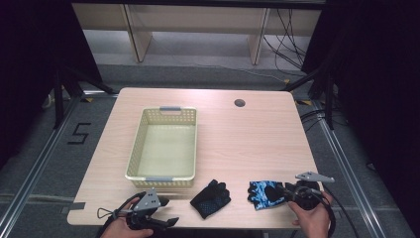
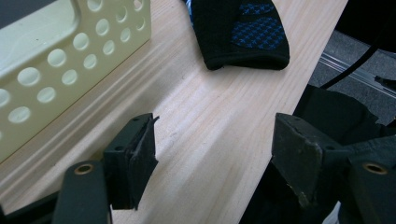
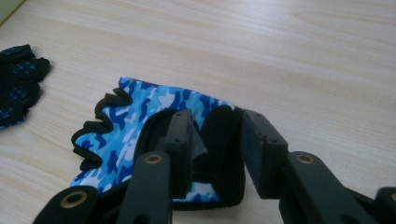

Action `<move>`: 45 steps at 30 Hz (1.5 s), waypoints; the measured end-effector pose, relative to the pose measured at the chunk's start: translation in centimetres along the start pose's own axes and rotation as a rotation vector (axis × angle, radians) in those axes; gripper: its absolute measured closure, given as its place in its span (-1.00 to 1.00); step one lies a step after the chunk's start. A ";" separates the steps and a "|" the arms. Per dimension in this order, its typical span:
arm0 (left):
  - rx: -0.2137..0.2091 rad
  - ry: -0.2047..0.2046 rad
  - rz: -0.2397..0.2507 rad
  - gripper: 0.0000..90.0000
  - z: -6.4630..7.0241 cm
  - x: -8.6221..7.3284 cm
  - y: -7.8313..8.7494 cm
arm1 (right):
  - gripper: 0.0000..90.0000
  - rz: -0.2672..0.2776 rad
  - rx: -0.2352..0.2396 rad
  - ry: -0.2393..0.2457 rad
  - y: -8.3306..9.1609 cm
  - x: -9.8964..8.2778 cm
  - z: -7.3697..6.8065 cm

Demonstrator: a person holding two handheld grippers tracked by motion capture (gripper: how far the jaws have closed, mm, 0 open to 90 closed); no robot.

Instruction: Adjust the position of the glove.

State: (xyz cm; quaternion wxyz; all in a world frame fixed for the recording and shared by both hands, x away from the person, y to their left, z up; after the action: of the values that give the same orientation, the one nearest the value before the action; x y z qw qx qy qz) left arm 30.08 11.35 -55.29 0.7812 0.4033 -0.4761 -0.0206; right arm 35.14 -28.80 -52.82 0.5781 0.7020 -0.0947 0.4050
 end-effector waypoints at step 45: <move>-0.020 0.042 0.020 -0.27 0.8 1.0 -1.2 | 0.44 -0.069 0.061 -0.115 -0.6 -1.0 -0.5</move>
State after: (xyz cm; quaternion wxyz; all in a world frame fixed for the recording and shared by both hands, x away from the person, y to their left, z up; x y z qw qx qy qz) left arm 30.44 9.64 -55.17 0.7952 0.3910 -0.4633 -0.0090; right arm 34.59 -28.51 -53.97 0.5638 0.7442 -0.0913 0.3465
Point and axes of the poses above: each handheld gripper's, and its own axes: y roughly backward along the jaws, x roughly out of its top, z roughly to its right, the point moved 7 cm from there along -y, roughly forward along the jaws, and after that the axes turned 9 degrees about y, right-handed, at the moved point
